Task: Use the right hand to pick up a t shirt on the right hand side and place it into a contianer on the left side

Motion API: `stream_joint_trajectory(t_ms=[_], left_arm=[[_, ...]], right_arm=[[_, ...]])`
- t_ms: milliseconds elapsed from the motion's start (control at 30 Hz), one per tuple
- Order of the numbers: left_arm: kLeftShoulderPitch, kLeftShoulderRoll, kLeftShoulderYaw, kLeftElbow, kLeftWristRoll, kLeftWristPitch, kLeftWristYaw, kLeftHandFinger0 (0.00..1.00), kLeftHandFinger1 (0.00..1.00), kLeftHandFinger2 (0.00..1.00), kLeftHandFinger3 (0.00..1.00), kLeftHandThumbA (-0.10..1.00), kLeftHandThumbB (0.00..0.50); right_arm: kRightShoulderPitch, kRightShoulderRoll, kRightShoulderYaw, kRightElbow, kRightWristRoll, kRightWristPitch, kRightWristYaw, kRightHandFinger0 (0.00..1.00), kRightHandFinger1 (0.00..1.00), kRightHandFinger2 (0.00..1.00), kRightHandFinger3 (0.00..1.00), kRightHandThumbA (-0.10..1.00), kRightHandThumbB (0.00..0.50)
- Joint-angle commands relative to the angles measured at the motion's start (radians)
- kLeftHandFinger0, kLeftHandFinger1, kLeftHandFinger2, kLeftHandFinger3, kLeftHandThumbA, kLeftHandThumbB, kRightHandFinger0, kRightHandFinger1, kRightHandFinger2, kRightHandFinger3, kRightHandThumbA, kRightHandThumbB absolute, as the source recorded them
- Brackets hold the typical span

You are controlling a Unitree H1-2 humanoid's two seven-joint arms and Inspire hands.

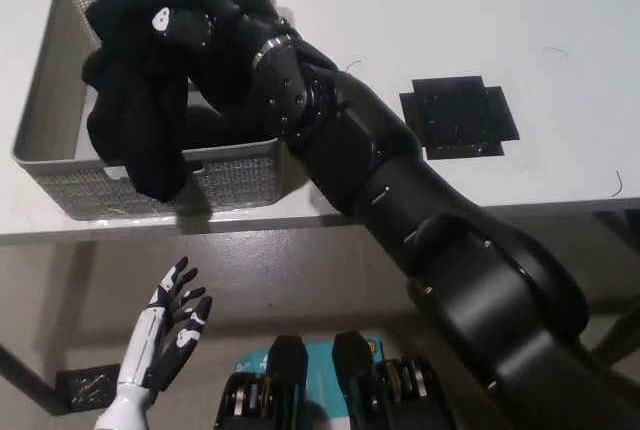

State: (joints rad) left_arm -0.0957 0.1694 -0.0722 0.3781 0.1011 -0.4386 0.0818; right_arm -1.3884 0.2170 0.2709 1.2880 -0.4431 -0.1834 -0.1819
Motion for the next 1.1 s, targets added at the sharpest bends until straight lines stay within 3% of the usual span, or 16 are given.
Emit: stream_joint_trajectory(t_ms=[0,200,467,600,700,833,900,1033,1067], left_arm=[[-0.001,0.006,-0.002,-0.032,0.024,-0.031,-0.008,0.77,0.85,0.96,1.00,0.78,0.417],[0.005,0.004,-0.005,-0.028,0.006,-0.031,-0.013,0.75,0.85,0.95,1.00,0.75,0.403],[0.025,-0.001,-0.006,-0.026,-0.001,-0.031,-0.013,0.74,0.84,0.94,1.00,0.75,0.424],[0.042,0.011,-0.006,-0.035,0.026,-0.031,-0.013,0.76,0.85,0.95,1.00,0.80,0.412],[0.047,0.012,0.001,-0.042,0.001,-0.031,-0.025,0.77,0.85,0.96,1.00,0.74,0.397],[0.054,0.018,0.009,-0.047,0.008,-0.031,-0.018,0.77,0.84,0.95,1.00,0.76,0.389],[0.049,0.021,0.010,-0.045,0.007,-0.031,-0.015,0.76,0.83,0.93,1.00,0.76,0.383],[0.040,0.015,0.014,-0.032,-0.010,-0.031,-0.017,0.74,0.82,0.91,1.00,0.71,0.372],[0.040,0.013,0.015,-0.031,-0.009,-0.031,-0.014,0.74,0.82,0.91,1.00,0.70,0.369]], right_arm=[[-0.068,0.000,0.035,-0.023,-0.013,0.064,0.049,1.00,1.00,1.00,1.00,0.63,0.500],[-0.056,-0.007,0.067,-0.069,-0.022,0.109,0.063,1.00,1.00,1.00,1.00,0.70,0.500],[-0.001,-0.050,0.092,-0.220,-0.031,0.169,0.138,1.00,1.00,1.00,1.00,0.62,0.500],[0.084,-0.127,0.124,-0.413,-0.072,0.156,0.142,1.00,1.00,1.00,1.00,0.66,0.500],[0.167,-0.218,0.119,-0.651,-0.083,0.189,0.204,1.00,1.00,1.00,1.00,0.69,0.497],[0.258,-0.313,0.099,-0.911,-0.087,0.237,0.272,1.00,1.00,1.00,1.00,0.72,0.499],[0.333,-0.384,0.063,-1.088,-0.056,0.244,0.313,1.00,1.00,1.00,1.00,0.68,0.450],[0.446,-0.473,-0.003,-1.342,-0.036,0.288,0.339,1.00,1.00,1.00,1.00,0.72,0.430],[0.476,-0.488,-0.019,-1.394,-0.035,0.289,0.335,1.00,1.00,1.00,1.00,0.71,0.382]])
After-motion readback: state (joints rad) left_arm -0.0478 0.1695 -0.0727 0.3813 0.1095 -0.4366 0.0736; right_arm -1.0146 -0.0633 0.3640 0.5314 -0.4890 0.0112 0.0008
